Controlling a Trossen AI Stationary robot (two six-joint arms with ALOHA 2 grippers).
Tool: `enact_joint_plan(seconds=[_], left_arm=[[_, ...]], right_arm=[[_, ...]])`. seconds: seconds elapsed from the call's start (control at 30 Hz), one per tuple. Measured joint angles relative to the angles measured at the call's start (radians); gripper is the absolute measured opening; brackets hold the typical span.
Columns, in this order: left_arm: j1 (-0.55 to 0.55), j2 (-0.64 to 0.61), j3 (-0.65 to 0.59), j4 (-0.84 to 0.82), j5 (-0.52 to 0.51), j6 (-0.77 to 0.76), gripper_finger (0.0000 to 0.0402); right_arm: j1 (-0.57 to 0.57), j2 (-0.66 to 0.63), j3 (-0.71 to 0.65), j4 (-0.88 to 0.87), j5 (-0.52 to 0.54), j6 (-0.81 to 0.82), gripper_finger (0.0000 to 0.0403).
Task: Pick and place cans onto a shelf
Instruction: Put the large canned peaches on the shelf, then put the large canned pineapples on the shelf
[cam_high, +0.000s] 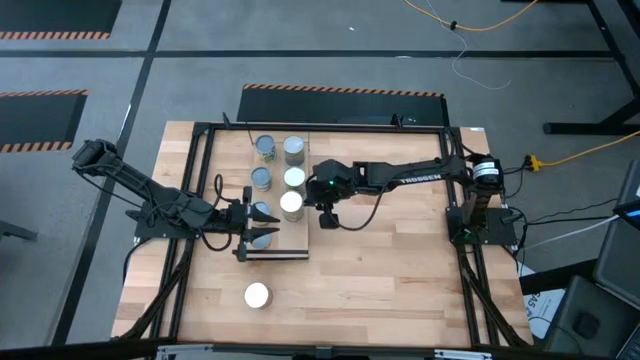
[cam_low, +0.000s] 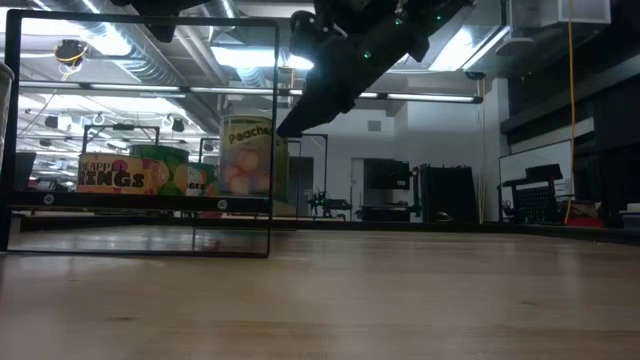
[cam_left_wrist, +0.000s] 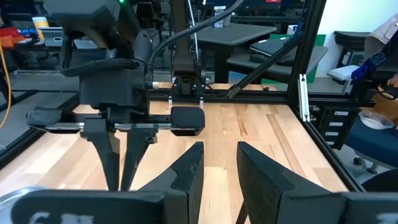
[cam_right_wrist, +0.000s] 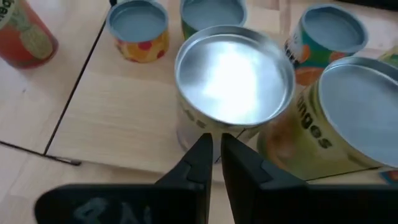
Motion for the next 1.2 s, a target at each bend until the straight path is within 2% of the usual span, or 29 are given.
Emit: enact_joint_plan(seconds=[0.33, 0.5, 0.6, 0.8, 0.93, 1.07, 1.2], left_arm=[[0.000, 0.000, 0.000, 0.000, 0.006, -0.004, 0.0089], [0.000, 0.000, 0.000, 0.026, 0.116, -0.004, 0.0089], [0.000, 0.000, 0.000, 0.085, 0.149, -0.005, 0.0089], [-0.003, 0.000, 0.000, 0.189, 0.154, -0.005, 0.0089], [-0.030, 0.027, 0.043, 0.176, 0.142, -0.028, 0.0089], [-0.074, 0.110, 0.153, 0.068, 0.136, -0.035, 0.0086], [-0.119, 0.223, 0.308, -0.150, 0.113, -0.122, 0.0083]], right_arm=[[0.001, 0.000, 0.000, -0.087, 0.001, 0.000, 0.0039], [0.001, -0.011, 0.038, -0.289, 0.001, -0.002, 0.0039], [0.000, -0.031, 0.070, -0.411, 0.001, -0.010, 0.0039], [-0.002, -0.066, 0.069, -0.546, 0.007, -0.026, 0.0039], [-0.002, -0.073, 0.032, -0.551, 0.042, -0.017, 0.0039], [-0.003, -0.074, -0.007, -0.548, 0.047, 0.000, 0.0039], [-0.002, -0.075, -0.034, -0.556, 0.047, 0.000, 0.0039]])
